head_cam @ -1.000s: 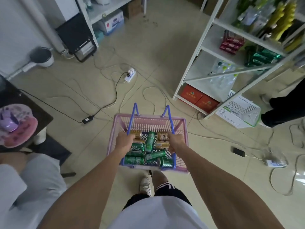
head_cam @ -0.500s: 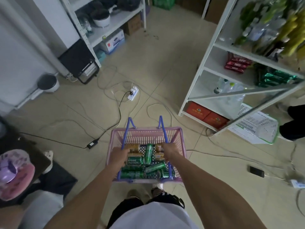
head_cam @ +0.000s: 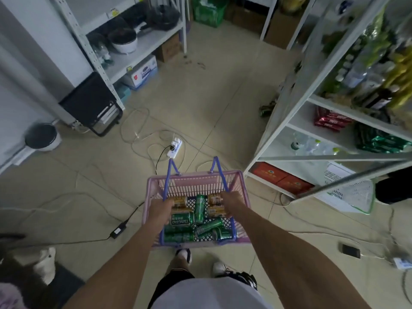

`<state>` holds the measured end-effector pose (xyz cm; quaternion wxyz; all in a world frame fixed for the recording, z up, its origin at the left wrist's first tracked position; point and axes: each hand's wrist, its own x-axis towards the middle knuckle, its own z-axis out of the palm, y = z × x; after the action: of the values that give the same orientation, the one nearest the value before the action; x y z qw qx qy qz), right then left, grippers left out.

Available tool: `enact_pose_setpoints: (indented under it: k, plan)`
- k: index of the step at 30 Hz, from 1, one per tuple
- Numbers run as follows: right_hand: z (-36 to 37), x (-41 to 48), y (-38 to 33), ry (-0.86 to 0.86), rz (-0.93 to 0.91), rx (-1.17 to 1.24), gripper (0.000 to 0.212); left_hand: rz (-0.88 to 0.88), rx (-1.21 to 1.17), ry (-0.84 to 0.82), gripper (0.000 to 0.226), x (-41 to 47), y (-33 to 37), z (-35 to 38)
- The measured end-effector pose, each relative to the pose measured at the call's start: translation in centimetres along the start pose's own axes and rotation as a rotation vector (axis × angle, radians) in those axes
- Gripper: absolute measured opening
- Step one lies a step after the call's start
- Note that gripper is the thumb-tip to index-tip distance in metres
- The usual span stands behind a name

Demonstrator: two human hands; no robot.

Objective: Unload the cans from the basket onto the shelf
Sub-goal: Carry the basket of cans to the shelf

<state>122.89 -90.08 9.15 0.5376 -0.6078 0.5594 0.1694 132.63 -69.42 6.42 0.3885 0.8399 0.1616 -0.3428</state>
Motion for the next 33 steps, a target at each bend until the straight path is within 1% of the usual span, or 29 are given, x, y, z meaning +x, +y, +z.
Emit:
enact_pose_setpoints:
  k: [3, 6, 9, 14, 17, 19, 21, 24, 27, 30, 33]
  plan:
    - [0.9, 1.5, -3.8, 0.035, 0.027, 0.035, 0.018, 0.002, 0.016, -0.042, 0.019, 3.5, 3.0, -1.5]
    - [1.7, 3.0, -6.9, 0.062, 0.005, 0.037, 0.023, 0.025, 0.049, -0.071, 0.007, 6.6, 6.5, -2.4]
    - [1.5, 4.5, -9.8, 0.105, -0.027, 0.070, 0.027, 0.055, 0.064, -0.109, 0.009, 9.4, 9.8, -3.0]
    - [0.7, 8.2, -14.2, 0.166, -0.012, 0.128, 0.028, 0.106, 0.076, -0.134, 0.012, 13.7, 15.8, -3.5]
    - [0.1, 11.1, -17.0, 0.188, -0.018, 0.162, 0.025, 0.116, 0.084, -0.153, 0.016, 16.0, 19.2, -2.2]
    - [-0.3, 13.5, -19.1, 0.186, -0.010, 0.161, 0.020, 0.105, 0.104, -0.163, 0.016, 17.5, 21.4, -0.8]
    - [-0.8, 16.1, -21.0, 0.172, 0.000, 0.220, 0.014, 0.092, 0.102, -0.157, 0.015, 19.3, 23.7, 0.7]
    - [-2.2, 19.7, -23.8, 0.142, 0.038, 0.211, 0.017, 0.060, 0.141, -0.184, 0.013, 21.7, 27.4, 2.2]
    - [-4.0, 21.8, -26.0, 0.161, 0.071, 0.236, 0.015, 0.054, 0.169, -0.182, 0.017, 23.9, 31.0, 3.3]
    - [-5.5, 23.4, -28.5, 0.151, 0.066, 0.281, 0.023, 0.093, 0.210, -0.171, 0.024, 25.5, 34.8, 4.3]
    - [-6.9, 24.9, -30.6, 0.161, 0.078, 0.288, 0.024, 0.122, 0.215, -0.178, 0.023, 27.1, 38.5, 5.2]
